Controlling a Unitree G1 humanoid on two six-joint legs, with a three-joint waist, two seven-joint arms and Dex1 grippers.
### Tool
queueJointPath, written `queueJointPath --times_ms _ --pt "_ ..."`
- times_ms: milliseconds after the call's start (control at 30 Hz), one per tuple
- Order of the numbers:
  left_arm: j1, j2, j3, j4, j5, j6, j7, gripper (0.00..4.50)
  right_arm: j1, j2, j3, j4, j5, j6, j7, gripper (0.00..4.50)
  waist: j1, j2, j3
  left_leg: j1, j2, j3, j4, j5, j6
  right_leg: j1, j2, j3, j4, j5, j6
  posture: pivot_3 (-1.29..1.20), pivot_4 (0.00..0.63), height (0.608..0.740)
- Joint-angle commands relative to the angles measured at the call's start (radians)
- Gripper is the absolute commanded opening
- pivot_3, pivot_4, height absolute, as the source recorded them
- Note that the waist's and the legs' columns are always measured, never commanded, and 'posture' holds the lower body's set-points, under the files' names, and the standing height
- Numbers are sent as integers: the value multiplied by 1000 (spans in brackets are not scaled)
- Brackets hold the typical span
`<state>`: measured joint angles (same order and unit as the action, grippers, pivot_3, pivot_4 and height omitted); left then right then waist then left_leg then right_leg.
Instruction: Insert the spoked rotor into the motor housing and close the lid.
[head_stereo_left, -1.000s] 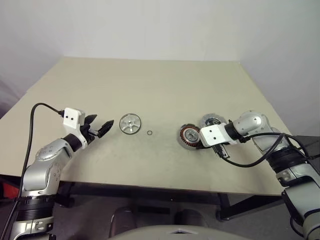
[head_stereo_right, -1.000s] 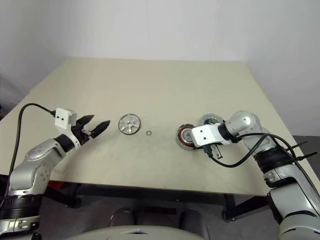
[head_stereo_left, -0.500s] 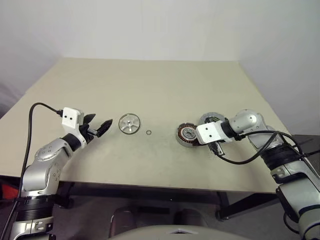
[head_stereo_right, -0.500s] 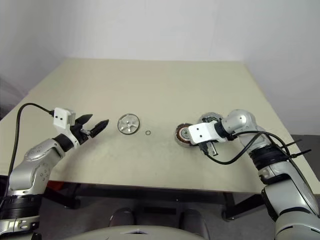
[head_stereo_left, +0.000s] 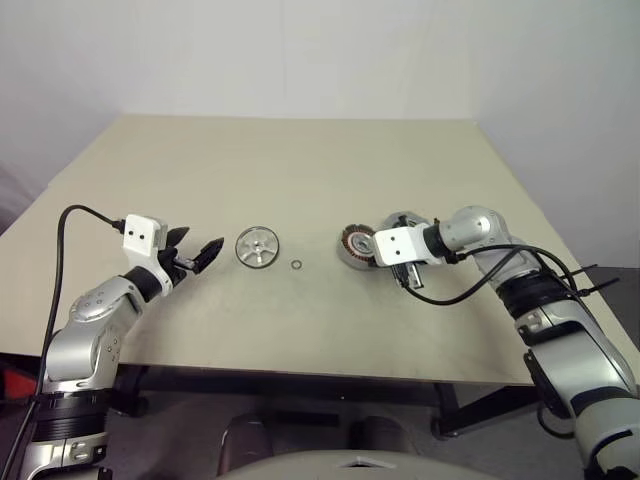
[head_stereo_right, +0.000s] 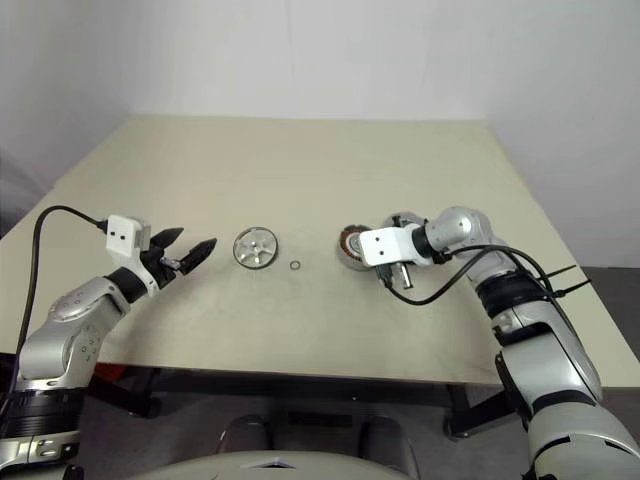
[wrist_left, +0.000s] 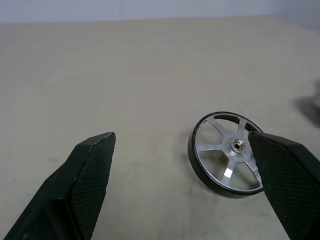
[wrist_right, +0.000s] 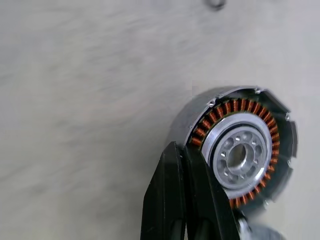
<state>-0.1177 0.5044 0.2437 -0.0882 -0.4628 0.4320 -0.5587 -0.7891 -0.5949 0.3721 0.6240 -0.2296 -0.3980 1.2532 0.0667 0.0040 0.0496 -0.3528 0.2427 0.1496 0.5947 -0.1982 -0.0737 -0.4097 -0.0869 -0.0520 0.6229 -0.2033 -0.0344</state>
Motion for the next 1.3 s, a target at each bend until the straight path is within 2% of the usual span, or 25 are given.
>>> queueJointPath --times_ms 33,200,367,567,833,900,1300 --pt "-16 2 17 -20 2 -23 2 4500 -86 25 -9 35 -10 -45 -56 18 1 0 0 -1 0 0 0 -1 1 -1 0 0 -1 0 0 0 0 740" --pt "-10 -2 16 -32 2 -21 5 4500 -134 66 6 131 -41 -76 -100 18 2 0 0 -12 0 0 2 -1 2 -10 0 0 0 0 0 0 0 740" --pt "-9 -2 18 -35 4 -20 6 4500 -158 112 19 193 -61 -103 -147 18 1 0 0 -12 0 0 2 -1 1 -11 0 0 0 0 0 0 0 740" --pt "-3 2 22 -46 2 -16 7 4500 -143 166 29 166 -70 -95 -165 18 -4 0 0 -12 1 0 2 -1 1 -11 0 0 1 0 0 0 0 740" --pt "3 -1 19 -57 0 -10 13 4500 -139 182 22 125 -57 -83 -148 18 -1 1 0 -12 0 0 2 -1 1 -11 0 0 1 0 0 0 0 740" --pt "2 -2 18 -56 1 -11 15 4500 -134 183 14 113 -51 -90 -158 432 -1 1 0 -12 1 0 2 -1 1 -11 0 0 1 0 0 0 0 740" --pt "-5 -4 9 -54 2 -12 16 4500 -132 178 4 89 -33 -64 -184 432 0 0 0 -11 0 0 2 0 0 -11 0 0 2 0 0 0 0 740"
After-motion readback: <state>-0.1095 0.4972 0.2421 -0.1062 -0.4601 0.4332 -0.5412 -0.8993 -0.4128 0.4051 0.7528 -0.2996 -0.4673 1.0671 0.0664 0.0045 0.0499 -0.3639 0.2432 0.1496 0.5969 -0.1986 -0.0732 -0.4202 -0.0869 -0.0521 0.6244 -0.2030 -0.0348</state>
